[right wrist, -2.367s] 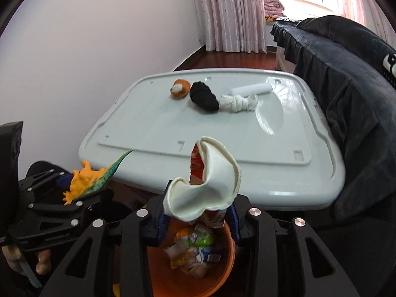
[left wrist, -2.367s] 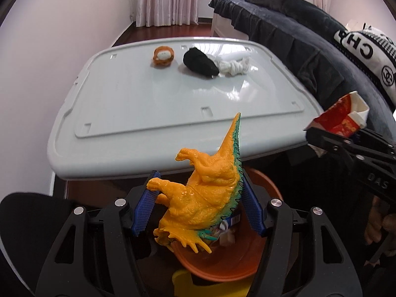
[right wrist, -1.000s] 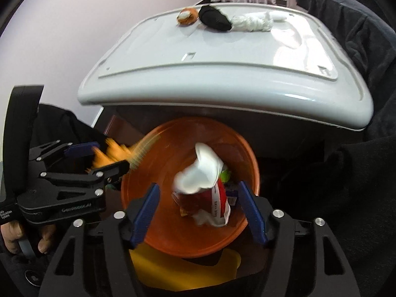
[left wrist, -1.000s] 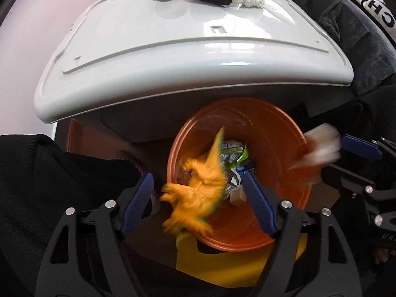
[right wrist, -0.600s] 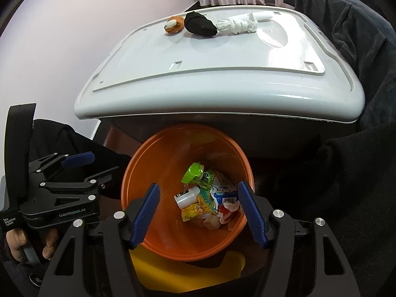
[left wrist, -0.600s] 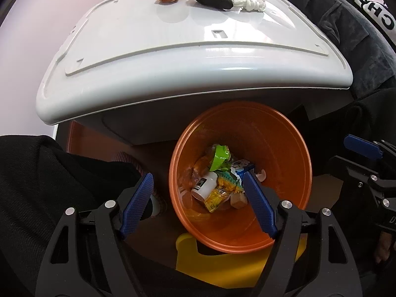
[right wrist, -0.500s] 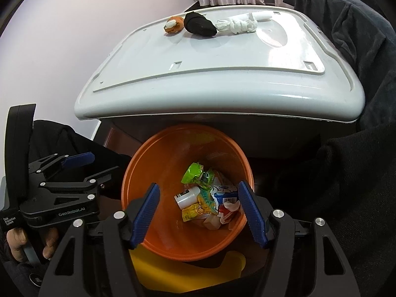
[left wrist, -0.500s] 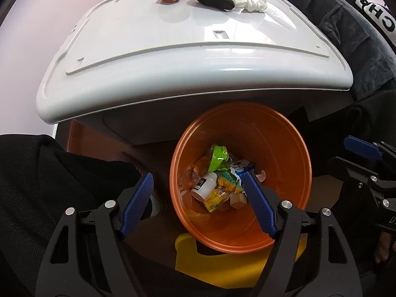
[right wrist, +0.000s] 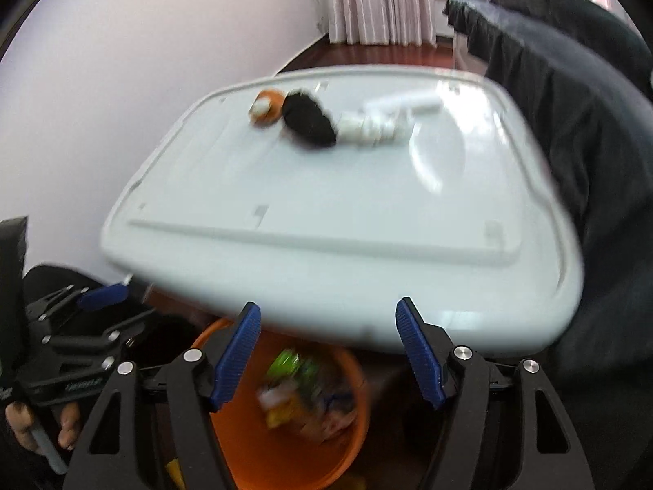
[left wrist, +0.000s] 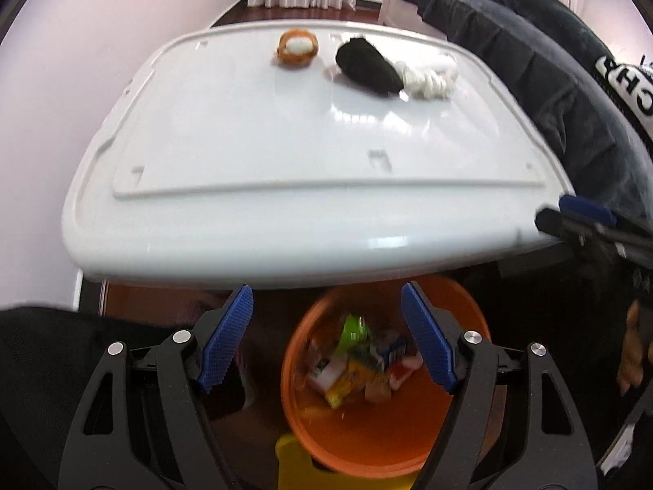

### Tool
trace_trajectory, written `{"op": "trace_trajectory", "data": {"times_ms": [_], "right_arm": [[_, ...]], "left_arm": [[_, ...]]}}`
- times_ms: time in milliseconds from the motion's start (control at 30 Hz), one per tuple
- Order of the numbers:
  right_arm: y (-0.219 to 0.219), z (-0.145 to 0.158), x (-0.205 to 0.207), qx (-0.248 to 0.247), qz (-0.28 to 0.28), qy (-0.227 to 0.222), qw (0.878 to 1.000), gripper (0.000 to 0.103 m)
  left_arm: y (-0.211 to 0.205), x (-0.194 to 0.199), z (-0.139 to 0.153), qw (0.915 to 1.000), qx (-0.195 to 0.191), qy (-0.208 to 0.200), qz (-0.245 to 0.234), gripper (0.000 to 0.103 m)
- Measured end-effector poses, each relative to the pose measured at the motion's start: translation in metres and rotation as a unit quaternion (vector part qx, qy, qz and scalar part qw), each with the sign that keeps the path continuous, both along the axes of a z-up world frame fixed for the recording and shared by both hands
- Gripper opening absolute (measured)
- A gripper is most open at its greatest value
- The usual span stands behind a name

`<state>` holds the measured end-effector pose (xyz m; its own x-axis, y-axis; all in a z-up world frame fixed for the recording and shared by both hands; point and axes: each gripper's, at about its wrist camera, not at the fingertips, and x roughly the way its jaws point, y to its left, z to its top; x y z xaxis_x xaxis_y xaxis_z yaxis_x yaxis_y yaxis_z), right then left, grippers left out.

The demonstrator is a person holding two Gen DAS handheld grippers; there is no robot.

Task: Collect trash
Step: 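Grasp the white glove with the right tool and lift it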

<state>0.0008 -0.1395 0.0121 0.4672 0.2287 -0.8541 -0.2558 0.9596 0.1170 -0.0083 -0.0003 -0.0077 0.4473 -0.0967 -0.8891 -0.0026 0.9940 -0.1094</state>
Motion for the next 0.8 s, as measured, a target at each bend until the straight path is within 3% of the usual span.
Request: {"op": "trace_trajectory", "data": {"times_ms": [200,467,700,800], "right_arm": [[0.010,0.008,0.076,-0.046,0.076,-0.039,0.995,0.068],[0.027,-0.023,0.171,-0.102,0.177,-0.027,0.979,0.070],[0.045,-0.048,0.207,-0.137,0.250,-0.006,0.959,0.069],[0.051,-0.057,0.210,-0.154,0.278,0.012,0.948,0.057]], "left_arm": [[-0.004,0.023,-0.003,0.9993,-0.008,-0.035,-0.009,0.074],[-0.005,0.026,-0.016,0.9987,-0.023,-0.039,-0.022,0.074],[-0.013,0.025,-0.020,0.9985,-0.008,-0.041,-0.035,0.074],[-0.014,0.025,-0.023,0.9986,-0.006,-0.038,-0.037,0.074]]}}
